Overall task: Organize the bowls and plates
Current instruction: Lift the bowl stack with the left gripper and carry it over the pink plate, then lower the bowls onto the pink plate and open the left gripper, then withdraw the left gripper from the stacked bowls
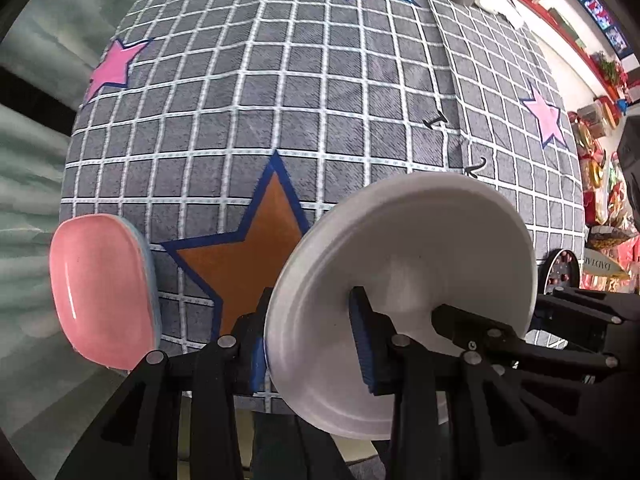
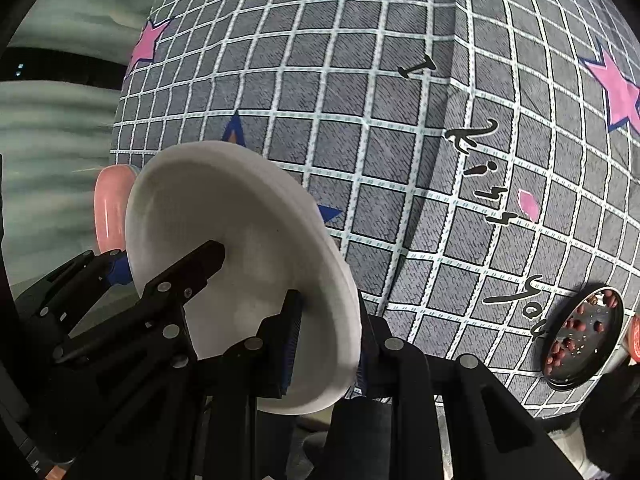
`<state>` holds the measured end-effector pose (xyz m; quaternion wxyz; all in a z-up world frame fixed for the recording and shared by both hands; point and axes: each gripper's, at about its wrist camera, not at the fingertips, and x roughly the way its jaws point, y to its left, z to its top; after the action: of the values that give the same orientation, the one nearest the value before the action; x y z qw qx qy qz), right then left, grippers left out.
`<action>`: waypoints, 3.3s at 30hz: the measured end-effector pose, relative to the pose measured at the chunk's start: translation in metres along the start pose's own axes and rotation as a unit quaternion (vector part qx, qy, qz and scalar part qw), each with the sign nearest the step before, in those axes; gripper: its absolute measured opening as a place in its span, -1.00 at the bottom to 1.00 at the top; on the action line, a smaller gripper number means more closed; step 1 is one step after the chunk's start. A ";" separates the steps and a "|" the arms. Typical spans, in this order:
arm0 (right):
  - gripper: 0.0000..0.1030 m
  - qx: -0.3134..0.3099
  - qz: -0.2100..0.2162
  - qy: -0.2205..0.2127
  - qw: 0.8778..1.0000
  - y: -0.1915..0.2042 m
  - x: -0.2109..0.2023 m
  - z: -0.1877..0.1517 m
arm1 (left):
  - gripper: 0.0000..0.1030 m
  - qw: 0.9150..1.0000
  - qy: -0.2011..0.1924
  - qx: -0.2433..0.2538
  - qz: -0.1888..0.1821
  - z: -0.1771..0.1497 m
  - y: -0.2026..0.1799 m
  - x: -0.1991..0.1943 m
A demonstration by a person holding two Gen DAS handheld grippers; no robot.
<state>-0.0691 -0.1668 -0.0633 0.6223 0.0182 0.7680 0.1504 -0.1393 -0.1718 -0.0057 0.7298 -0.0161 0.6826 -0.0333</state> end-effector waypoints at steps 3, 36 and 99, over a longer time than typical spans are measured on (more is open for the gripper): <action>-0.49 -0.008 -0.002 -0.005 1.000 0.012 0.001 0.004 | -0.25 1.000 -0.009 -0.007 0.000 -0.004 0.028 -0.016; -0.48 -0.126 -0.027 0.048 0.991 0.211 0.097 0.052 | -0.25 0.992 0.001 -0.124 0.017 -0.121 0.304 -0.076; 0.98 -0.071 -0.095 -0.039 0.992 0.204 0.009 0.051 | 0.99 0.998 -0.026 -0.035 0.047 -0.108 0.283 -0.116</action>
<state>-0.0550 0.0408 -0.0292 0.6631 -0.0928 0.7287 0.1437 -0.2474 0.1209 0.0834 0.7471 -0.0104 0.6641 0.0259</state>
